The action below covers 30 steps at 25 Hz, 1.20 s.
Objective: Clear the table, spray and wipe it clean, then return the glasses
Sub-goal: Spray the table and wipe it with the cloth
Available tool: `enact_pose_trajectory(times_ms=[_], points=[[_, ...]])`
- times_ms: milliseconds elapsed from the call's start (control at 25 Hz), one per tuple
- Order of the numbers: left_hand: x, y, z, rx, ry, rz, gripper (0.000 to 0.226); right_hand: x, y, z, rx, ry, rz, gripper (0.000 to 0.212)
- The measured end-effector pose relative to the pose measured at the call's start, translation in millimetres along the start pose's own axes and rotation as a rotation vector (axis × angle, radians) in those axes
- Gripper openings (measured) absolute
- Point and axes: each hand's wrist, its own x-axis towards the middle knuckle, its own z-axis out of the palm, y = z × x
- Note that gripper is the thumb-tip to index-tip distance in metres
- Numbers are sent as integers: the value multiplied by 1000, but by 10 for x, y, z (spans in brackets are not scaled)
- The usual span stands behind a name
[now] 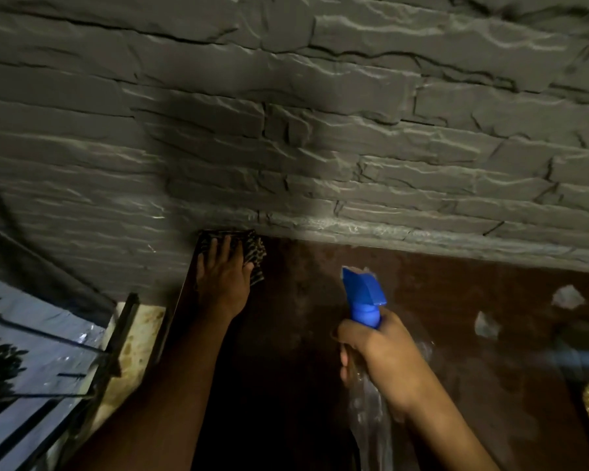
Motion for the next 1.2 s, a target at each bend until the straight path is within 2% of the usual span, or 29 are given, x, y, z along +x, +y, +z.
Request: enact_pose_trajectory(times_ms=[120, 280, 320, 360, 400, 480, 520, 560, 640, 680, 720, 800, 880, 920, 960, 1000, 1120, 1160, 1200], points=[[14, 14, -1, -2, -13, 17, 55, -6, 122, 27, -17, 8, 39, 11], [-572, 123, 76, 39, -65, 359, 58, -54, 249, 71, 107, -20, 141, 12], [-632, 113, 117, 54, -60, 387, 61, -56, 260, 78, 133, -28, 158, 13], [-548, 148, 129, 27, -36, 341, 62, -44, 275, 76, 148, -35, 154, 14], [-382, 244, 148, -3, -23, 218, 62, -39, 285, 69, 153, -37, 140, 15], [-5, 573, 117, -69, -20, -136, 69, -23, 305, 52, 130, -31, 103, 19], [36, 799, 106, -68, -53, -219, 72, -18, 321, 34, 123, -20, 92, 21], [-29, 992, 129, -75, -64, -186, 72, -33, 321, 19, 123, -6, 84, 21], [-471, 1172, 274, -74, -92, 109, 64, -81, 292, -14, 131, 0, 70, 15], [-748, 1113, 308, -90, -91, 213, 62, -97, 278, -35, 141, -6, 71, 12], [-869, 971, 281, -81, -49, 236, 62, -114, 265, -57, 149, -12, 79, 12], [-567, 769, 242, -49, 27, 92, 66, -144, 267, -143, 159, -13, 85, 18], [15, 833, 110, -74, -44, -233, 72, -160, 280, -207, 138, -14, 70, 37], [206, 974, 57, -94, -109, -332, 74, -170, 303, -226, 128, -13, 58, 38], [240, 1172, 32, -91, -161, -358, 74, -180, 308, -234, 117, -8, 54, 34], [166, 1329, 90, -90, -162, -290, 74, -183, 324, -234, 129, -4, 62, 27], [-518, 1336, 305, 3, -112, 104, 69, -201, 309, -203, 175, 0, 118, 15], [-588, 1176, 292, 12, -14, 101, 68, -202, 316, -200, 179, -3, 132, 16], [-474, 1029, 269, -12, 45, 27, 68, -213, 306, -201, 191, 2, 146, 17]])
